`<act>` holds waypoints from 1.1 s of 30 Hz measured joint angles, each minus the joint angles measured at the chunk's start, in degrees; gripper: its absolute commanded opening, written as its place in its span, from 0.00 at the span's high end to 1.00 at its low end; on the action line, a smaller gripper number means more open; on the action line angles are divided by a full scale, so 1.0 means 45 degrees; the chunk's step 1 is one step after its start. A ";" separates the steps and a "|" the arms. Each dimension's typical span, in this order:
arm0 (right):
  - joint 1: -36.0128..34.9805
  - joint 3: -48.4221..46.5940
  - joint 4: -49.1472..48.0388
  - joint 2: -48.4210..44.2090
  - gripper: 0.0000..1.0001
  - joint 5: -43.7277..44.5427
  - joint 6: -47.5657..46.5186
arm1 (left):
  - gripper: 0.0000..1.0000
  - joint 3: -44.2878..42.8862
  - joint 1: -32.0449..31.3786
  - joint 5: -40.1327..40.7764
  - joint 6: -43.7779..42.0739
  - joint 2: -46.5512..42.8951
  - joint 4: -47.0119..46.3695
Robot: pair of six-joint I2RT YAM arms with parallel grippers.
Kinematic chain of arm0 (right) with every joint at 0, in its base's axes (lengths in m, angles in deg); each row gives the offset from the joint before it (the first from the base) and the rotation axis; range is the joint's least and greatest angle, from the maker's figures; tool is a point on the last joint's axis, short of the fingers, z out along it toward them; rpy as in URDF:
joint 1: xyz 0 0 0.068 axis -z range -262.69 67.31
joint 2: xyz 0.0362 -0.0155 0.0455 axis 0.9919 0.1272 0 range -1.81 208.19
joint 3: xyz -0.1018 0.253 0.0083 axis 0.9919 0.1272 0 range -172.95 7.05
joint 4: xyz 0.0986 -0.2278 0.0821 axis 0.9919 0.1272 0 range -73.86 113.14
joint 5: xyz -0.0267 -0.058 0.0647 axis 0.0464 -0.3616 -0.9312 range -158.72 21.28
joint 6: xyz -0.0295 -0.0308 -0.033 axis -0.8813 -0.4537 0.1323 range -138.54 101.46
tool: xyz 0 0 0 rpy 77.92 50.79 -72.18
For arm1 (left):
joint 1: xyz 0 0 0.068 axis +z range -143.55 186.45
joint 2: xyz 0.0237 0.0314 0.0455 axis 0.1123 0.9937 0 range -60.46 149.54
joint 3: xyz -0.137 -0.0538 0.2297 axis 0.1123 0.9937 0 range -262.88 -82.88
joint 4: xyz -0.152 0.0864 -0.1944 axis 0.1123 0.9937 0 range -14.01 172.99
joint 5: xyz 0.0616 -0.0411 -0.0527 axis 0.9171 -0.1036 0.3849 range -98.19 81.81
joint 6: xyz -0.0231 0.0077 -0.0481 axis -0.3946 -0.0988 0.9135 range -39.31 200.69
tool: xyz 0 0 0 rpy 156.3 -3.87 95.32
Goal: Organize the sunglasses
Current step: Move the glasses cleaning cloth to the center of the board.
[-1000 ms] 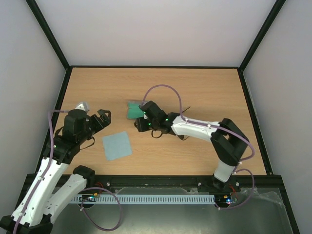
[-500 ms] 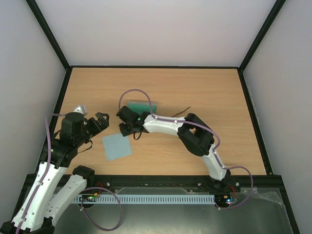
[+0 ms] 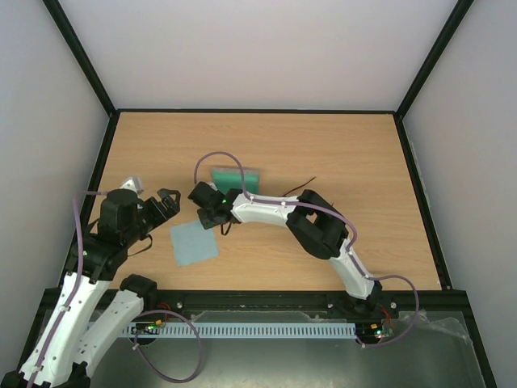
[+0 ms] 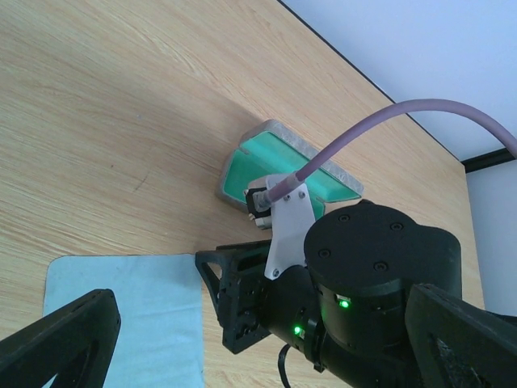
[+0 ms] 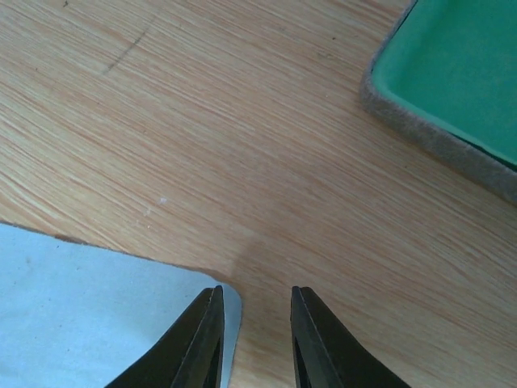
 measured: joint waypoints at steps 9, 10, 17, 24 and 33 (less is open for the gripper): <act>0.0000 -0.0257 0.0019 0.0340 0.71 0.0092 -0.0015 | 0.00 0.0146 0.0000 -0.0107 0.0010 -0.0126 0.0058; 0.0000 -0.0257 0.0015 0.0340 0.71 0.0087 -0.0015 | 0.00 0.0146 0.0000 -0.0112 0.0010 -0.0126 0.0063; -0.0005 -0.0325 0.0019 0.0359 0.72 0.0058 -0.0049 | 0.01 0.0311 0.0000 -0.0121 0.0039 -0.0175 0.0068; -0.0126 -0.0554 0.0039 0.0602 0.77 0.0340 -0.0092 | 0.00 0.0355 0.0000 -0.0121 0.0053 -0.0287 0.0078; -0.0180 -0.0602 0.0107 0.0656 0.85 0.0714 -0.0097 | 0.01 0.0355 0.0000 -0.0121 0.0058 -0.0306 0.0078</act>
